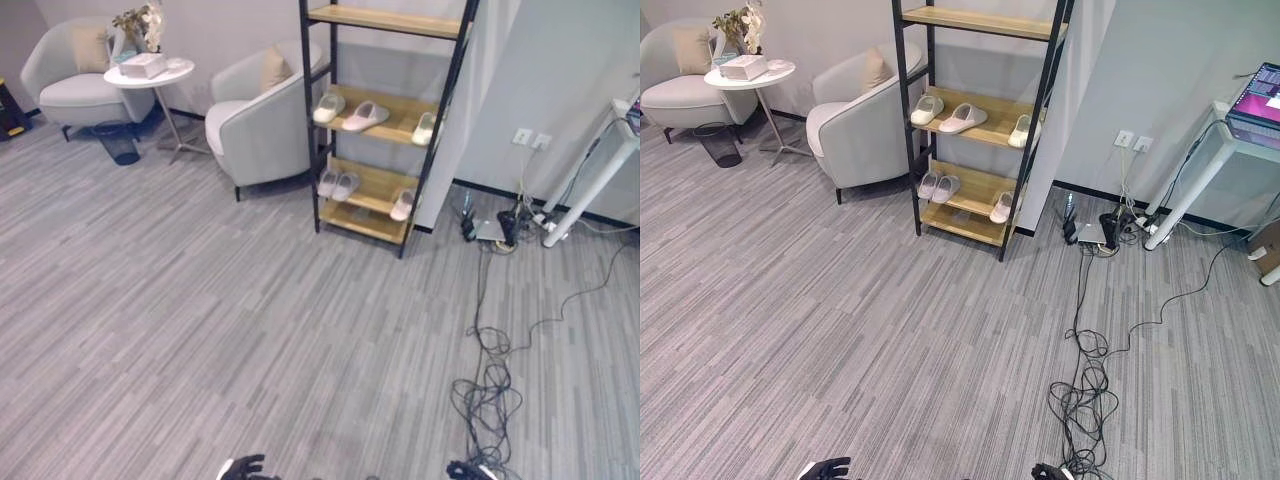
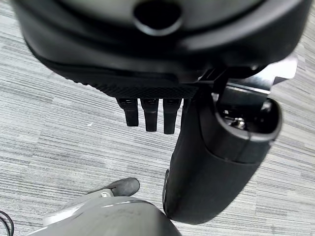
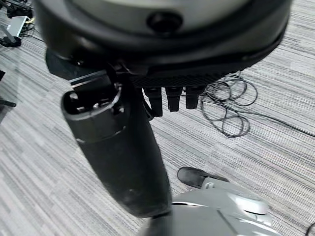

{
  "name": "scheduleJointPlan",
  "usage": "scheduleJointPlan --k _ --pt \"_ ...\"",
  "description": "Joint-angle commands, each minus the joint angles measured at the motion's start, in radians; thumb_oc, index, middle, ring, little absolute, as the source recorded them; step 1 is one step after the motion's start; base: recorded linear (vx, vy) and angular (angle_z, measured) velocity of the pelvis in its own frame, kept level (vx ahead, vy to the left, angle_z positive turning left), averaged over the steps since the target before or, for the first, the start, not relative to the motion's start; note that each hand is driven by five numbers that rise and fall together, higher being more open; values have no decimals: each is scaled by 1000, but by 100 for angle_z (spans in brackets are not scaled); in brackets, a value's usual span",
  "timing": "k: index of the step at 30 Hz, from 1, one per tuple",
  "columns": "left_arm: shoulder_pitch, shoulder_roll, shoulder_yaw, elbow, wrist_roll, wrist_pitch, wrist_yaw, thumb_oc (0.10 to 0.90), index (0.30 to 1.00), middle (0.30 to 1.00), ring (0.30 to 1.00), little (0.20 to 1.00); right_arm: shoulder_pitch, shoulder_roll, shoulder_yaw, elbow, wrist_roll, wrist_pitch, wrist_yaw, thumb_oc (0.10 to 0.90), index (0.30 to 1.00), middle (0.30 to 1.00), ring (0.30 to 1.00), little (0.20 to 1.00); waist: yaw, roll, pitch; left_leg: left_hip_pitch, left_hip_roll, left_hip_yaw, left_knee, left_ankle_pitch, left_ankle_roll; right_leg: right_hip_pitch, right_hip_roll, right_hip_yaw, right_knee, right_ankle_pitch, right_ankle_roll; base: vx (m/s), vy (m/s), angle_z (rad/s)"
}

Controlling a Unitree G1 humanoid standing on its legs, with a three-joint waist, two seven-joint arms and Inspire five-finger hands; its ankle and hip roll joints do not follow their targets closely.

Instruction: Arrange the slippers neatly on the shoe rack.

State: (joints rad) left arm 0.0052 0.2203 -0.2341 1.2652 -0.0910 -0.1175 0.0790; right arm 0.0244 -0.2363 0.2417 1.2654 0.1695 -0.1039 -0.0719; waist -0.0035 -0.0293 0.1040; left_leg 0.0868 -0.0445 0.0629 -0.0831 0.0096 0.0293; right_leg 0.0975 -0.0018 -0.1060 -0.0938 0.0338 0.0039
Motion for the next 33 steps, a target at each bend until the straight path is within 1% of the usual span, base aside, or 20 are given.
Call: scheduleJointPlan --k 1,7,13,18,21,23,25,26,27,28,29,30,31,32,33 --pt "-47 -19 -50 44 50 -22 14 800 900 900 900 900 -34 -16 39 20 1 -15 -18 800 900 900 900 900 -20 -6 -25 11 52 8 -4 -47 -55 -11 -54 10 7 -2 97 0 0 0" --pt "-42 -24 -50 48 40 -15 9 800 900 900 900 900 -28 -13 42 29 -6 -5 -14 800 900 900 900 900 -22 -5 -20 17 56 5 -4 -48 -56 -4 -48 13 7 -9 92 8 -19 0" --pt "-48 -22 -60 52 45 -6 7 800 900 900 900 900 -35 -17 40 26 -8 2 -14 800 900 900 900 900 -33 -2 -4 21 67 4 -4 -42 -58 -11 -38 18 21 -15 81 3 -47 0" --pt "-56 -20 -68 51 40 -6 5 800 900 900 900 900 -38 -25 34 28 -6 3 -19 800 900 900 900 900 -37 0 6 16 76 4 16 -43 -63 -23 -33 21 46 -27 71 3 -48 1" --pt "-64 -18 -73 46 36 -7 6 800 900 900 900 900 -38 -29 29 28 -1 1 -22 800 900 900 900 900 -42 -1 15 -3 86 5 52 -48 -70 -32 -32 19 61 -36 64 1 -48 4" --pt "-74 -17 -82 41 36 -6 9 800 900 900 900 900 -38 -35 25 29 3 -1 -25 800 900 900 900 900 -50 -5 26 -28 101 12 105 -59 -81 -43 -31 17 89 -52 53 2 -81 5" --pt "-76 -16 -86 39 38 -6 9 800 900 900 900 900 -35 -37 24 29 3 -1 -25 800 900 900 900 900 -53 -5 28 -36 108 14 125 -65 -85 -47 -29 15 102 -62 48 13 -75 7" --pt "-80 -18 -88 38 35 -7 8 800 900 900 900 900 -36 -41 20 27 7 -4 -25 800 900 900 900 900 -57 -9 38 -55 119 24 177 -76 -91 -53 -28 15 121 -74 40 15 -79 11" --pt "-80 -18 -88 38 35 -7 8 800 900 900 900 900 -36 -41 20 27 7 -4 -25 800 900 900 900 900 -58 -9 38 -57 119 23 180 -78 -92 -54 -28 14 122 -74 39 13 -97 11" --pt "-84 -19 -94 33 31 -6 9 800 900 900 900 900 -37 -45 16 27 11 -2 -27 800 900 900 900 900 -58 -14 52 -96 127 29 265 -70 -100 -56 -32 18 137 -80 33 0 -37 7" --pt "-84 -19 -94 33 31 -6 9 800 900 900 900 900 -37 -45 16 27 11 -2 -27 800 900 900 900 900 -59 -14 51 -100 128 28 270 -72 -100 -57 -31 17 138 -80 33 12 -84 8" --pt "-91 -21 -100 29 30 -7 14 800 900 900 900 900 -40 -50 17 26 12 -3 -30 800 900 900 900 900 -52 -22 70 -157 140 32 379 -44 -102 -56 -37 18 150 -82 24 7 -48 13" --pt "-91 -21 -101 29 30 -7 14 800 900 900 900 900 -40 -50 17 26 12 -3 -30 800 900 900 900 900 -52 -22 70 -161 141 31 384 -46 -103 -57 -36 17 151 -82 24 27 -67 13" --pt "-93 -21 -101 29 28 -6 16 800 900 900 900 900 -42 -51 19 28 11 -3 -32 800 900 900 900 900 -49 -25 75 -182 146 33 425 -34 -101 -55 -38 17 154 -84 21 72 -46 14" --pt "-91 -22 -99 29 17 -9 22 800 900 900 900 900 -41 -53 24 29 8 -1 -37 800 900 900 900 900 -38 -30 87 -230 150 42 472 -27 -90 -44 -41 14 158 -94 16 168 -53 13"
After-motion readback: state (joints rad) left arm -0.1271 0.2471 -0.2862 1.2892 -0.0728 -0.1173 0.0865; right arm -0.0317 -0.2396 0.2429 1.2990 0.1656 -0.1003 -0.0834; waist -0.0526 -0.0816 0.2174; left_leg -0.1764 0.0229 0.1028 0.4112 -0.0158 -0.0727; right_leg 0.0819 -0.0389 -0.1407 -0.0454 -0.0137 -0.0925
